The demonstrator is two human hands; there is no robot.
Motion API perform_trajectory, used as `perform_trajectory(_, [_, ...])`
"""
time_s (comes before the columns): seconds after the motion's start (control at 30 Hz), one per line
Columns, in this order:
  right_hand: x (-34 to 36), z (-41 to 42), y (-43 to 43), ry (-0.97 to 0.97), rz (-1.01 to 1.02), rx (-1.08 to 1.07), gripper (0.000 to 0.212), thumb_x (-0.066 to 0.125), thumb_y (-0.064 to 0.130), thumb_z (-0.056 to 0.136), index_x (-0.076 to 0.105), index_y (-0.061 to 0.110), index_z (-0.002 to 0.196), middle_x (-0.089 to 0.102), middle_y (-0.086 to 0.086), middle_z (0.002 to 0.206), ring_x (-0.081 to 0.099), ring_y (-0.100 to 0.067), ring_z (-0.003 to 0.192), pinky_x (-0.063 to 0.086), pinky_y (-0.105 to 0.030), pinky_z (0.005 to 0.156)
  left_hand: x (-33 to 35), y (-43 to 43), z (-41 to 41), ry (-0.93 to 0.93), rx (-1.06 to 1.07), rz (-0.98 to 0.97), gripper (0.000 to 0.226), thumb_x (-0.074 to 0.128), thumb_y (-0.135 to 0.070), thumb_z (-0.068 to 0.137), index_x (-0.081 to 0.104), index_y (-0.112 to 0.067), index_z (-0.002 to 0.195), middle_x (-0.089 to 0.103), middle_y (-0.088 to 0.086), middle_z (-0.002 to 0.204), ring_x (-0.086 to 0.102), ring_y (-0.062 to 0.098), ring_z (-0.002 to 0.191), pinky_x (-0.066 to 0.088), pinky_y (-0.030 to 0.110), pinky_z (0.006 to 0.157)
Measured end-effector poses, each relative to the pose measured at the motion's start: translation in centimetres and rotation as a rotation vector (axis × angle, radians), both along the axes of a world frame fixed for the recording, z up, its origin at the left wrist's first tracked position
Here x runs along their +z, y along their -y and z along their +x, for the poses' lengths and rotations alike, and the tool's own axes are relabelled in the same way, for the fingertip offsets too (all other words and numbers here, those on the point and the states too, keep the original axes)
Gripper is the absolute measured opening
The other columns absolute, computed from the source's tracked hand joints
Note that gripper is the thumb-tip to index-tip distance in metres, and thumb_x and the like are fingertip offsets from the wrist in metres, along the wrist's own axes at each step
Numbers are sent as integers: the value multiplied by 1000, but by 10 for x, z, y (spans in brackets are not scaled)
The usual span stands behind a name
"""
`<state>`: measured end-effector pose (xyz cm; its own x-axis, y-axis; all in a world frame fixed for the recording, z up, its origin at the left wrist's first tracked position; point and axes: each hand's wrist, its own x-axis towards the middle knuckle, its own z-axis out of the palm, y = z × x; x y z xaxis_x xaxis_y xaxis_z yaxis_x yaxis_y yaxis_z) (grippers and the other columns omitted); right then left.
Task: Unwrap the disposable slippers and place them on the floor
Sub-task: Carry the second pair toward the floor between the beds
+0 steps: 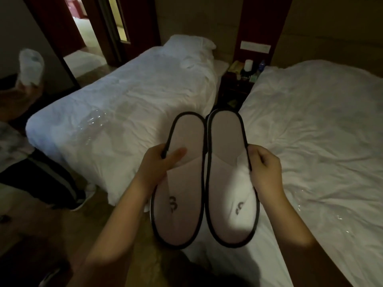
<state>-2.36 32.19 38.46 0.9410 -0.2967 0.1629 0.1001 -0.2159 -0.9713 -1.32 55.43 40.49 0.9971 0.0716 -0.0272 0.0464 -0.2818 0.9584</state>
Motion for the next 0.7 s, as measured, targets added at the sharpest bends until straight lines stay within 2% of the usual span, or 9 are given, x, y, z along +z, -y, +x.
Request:
perform_trajectory(0.07, [-6, 12, -10, -26, -14, -3, 29, 45, 14, 97, 70, 8, 83, 63, -18, 71, 54, -16, 66, 44, -26, 64, -10, -10, 12, -29, 2, 4, 15, 65, -35, 85, 68, -20, 87, 70, -8, 74, 66, 0, 62, 46, 11, 54])
perform_trajectory(0.2, [-25, 46, -22, -67, -18, -33, 25, 47, 11, 94, 70, 8, 86, 55, -13, 65, 47, -14, 60, 39, -26, 60, -28, -18, 45, -124, 17, -41, 15, 55, -28, 93, 66, -20, 99, 69, -4, 87, 64, 9, 77, 48, 21, 66])
perform_trajectory(0.3, [-43, 74, -28, -111, 38, -38, 22, 50, 10, 91, 72, 12, 88, 51, -1, 60, 45, -9, 57, 40, -26, 61, -38, -25, 74, -183, 37, -53, 22, 44, -11, 93, 62, -11, 81, 62, 5, 75, 58, 8, 62, 43, 22, 58])
perform_trajectory(0.37, [-49, 92, -33, -148, 91, -39, 20, 53, 9, 90, 71, 16, 85, 47, 4, 59, 43, -4, 54, 39, -22, 61, -42, -30, 93, -186, 29, -24, 28, 40, -7, 92, 59, -14, 73, 61, 1, 68, 57, 0, 53, 44, 21, 55])
perform_trajectory(0.5, [-64, 130, -42, -161, 145, -46, 13, 55, 3, 90, 65, 0, 83, 50, -5, 66, 46, -7, 61, 41, -22, 66, -51, -40, 124, -188, -13, -69, 24, 44, -8, 95, 58, -21, 80, 68, -11, 60, 61, -3, 54, 44, 10, 50])
perform_trajectory(0.6, [-76, 155, -51, -184, 102, -51, 16, 54, 6, 92, 67, 15, 93, 56, 4, 68, 51, 0, 60, 43, -16, 65, -66, -51, 150, -245, 27, -103, 11, 54, -21, 94, 56, -16, 84, 66, -7, 63, 62, 5, 56, 46, 16, 48])
perform_trajectory(0.7, [-89, 176, -65, -249, 0, -61, 20, 53, 12, 92, 66, 23, 100, 65, 13, 84, 59, 0, 78, 46, -14, 71, -82, -69, 179, -299, 51, -109, 18, 60, -27, 90, 59, -9, 91, 70, 4, 67, 66, 17, 60, 52, 29, 55])
